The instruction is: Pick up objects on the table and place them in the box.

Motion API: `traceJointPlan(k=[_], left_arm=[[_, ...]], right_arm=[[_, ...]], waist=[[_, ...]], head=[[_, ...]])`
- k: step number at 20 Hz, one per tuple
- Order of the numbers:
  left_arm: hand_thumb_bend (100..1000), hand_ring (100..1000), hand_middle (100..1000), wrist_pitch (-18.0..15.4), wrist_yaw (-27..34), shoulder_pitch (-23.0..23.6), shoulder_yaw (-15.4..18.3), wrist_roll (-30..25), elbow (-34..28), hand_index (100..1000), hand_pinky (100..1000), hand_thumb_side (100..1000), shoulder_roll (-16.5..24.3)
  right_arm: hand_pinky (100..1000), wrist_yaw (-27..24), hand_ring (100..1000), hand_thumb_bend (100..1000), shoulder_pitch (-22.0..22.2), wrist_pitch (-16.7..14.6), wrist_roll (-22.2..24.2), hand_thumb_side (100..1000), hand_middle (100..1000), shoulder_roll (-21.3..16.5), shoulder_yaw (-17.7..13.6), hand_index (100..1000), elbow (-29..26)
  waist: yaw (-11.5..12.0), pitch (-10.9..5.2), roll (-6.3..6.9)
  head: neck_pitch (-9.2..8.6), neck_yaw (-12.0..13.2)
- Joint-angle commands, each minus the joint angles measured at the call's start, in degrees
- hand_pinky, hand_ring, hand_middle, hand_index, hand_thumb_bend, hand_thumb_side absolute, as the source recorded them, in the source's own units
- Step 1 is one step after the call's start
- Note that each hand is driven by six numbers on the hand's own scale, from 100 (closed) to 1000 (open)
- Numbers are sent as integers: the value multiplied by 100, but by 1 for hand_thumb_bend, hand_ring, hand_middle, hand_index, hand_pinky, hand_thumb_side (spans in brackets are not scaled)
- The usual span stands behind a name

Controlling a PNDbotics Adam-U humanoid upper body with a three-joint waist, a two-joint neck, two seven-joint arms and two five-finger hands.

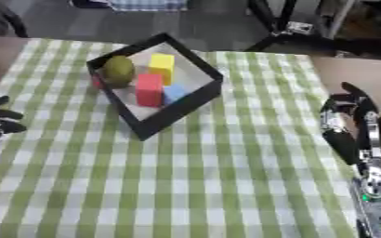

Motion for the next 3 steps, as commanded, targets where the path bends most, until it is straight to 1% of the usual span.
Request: traceJointPlan(k=[1,3], left_arm=[[108,569,604,-2,37,-41,3,35,-109,896,715,1000,52],[107,569,603,0,44,-43,18,65,-112,895,714,1000,54]], right_arm=[[824,-352,618,100,-2,12,141,485,663,-143,-96,876,-190],[824,-554,618,100,11,23,204,483,662,-169,-135,875,-193]], waist=[[7,-180,86],[13,-180,84]], head=[[-11,-37],[-11,-41]])
